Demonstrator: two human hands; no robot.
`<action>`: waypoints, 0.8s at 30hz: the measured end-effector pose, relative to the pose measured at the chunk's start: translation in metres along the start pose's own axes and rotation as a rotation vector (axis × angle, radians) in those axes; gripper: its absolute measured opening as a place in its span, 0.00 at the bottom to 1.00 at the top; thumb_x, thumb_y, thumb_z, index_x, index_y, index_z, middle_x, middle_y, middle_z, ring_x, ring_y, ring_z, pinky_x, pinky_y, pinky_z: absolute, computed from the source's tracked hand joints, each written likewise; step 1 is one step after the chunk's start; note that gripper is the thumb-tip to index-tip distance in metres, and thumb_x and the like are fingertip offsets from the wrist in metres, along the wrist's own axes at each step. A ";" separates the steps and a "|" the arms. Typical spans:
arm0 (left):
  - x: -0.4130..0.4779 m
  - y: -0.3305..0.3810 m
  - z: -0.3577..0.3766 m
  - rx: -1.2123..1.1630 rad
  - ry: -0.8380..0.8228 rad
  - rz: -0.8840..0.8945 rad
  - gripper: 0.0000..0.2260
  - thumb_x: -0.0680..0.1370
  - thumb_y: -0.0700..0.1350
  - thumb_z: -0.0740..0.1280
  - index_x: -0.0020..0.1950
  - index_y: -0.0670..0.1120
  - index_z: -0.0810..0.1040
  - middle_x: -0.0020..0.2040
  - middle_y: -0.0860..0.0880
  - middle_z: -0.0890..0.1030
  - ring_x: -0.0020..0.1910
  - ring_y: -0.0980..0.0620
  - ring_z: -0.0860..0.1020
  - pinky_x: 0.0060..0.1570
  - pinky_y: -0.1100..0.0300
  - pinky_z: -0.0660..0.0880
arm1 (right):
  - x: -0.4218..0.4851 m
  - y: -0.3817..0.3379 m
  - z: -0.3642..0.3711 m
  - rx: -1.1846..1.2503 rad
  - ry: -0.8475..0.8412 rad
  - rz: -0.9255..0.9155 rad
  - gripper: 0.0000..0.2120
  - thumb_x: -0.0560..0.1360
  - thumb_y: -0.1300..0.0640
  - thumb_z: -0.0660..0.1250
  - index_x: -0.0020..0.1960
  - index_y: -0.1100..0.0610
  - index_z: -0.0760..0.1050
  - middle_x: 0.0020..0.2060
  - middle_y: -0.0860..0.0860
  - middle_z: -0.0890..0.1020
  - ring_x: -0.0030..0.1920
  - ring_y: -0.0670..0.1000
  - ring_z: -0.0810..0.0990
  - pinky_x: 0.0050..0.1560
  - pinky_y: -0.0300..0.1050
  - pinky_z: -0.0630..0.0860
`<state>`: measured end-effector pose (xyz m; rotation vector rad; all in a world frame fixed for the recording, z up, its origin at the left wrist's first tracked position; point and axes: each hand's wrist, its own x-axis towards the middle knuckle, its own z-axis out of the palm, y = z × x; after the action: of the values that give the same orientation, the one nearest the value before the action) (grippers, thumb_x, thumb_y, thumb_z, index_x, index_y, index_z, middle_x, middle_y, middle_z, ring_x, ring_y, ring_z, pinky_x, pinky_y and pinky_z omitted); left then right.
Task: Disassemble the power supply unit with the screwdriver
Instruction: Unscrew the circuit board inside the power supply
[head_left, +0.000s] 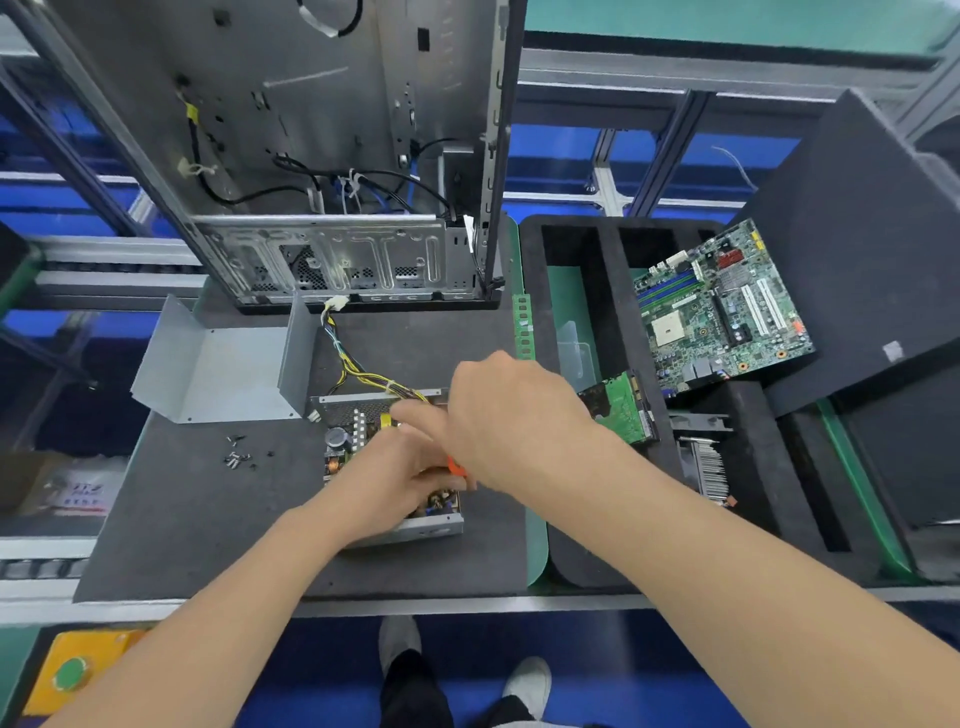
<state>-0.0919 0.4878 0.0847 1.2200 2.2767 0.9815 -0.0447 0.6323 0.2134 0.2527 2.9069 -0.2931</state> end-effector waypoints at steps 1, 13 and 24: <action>0.000 -0.002 0.000 -0.024 -0.009 0.008 0.06 0.78 0.40 0.74 0.47 0.52 0.85 0.57 0.64 0.81 0.49 0.83 0.72 0.50 0.82 0.66 | 0.003 -0.001 -0.002 0.019 -0.075 0.011 0.28 0.80 0.34 0.60 0.34 0.54 0.59 0.31 0.51 0.65 0.29 0.52 0.61 0.28 0.43 0.55; -0.006 0.004 -0.026 -0.484 -0.004 -0.070 0.13 0.78 0.35 0.75 0.51 0.54 0.87 0.50 0.57 0.88 0.50 0.62 0.84 0.51 0.72 0.74 | 0.012 0.014 -0.020 -0.256 -0.248 -0.721 0.14 0.68 0.71 0.67 0.42 0.52 0.77 0.43 0.46 0.69 0.45 0.51 0.71 0.36 0.45 0.61; 0.010 0.002 -0.018 -0.503 -0.016 -0.084 0.14 0.71 0.39 0.82 0.45 0.55 0.84 0.43 0.56 0.85 0.42 0.59 0.81 0.47 0.65 0.76 | 0.004 -0.001 -0.011 -0.282 -0.060 -0.107 0.24 0.83 0.38 0.51 0.44 0.55 0.74 0.33 0.51 0.69 0.32 0.57 0.72 0.27 0.45 0.61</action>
<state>-0.1071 0.4892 0.0990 0.9023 1.8822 1.3934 -0.0509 0.6346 0.2234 0.0414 2.8602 0.0926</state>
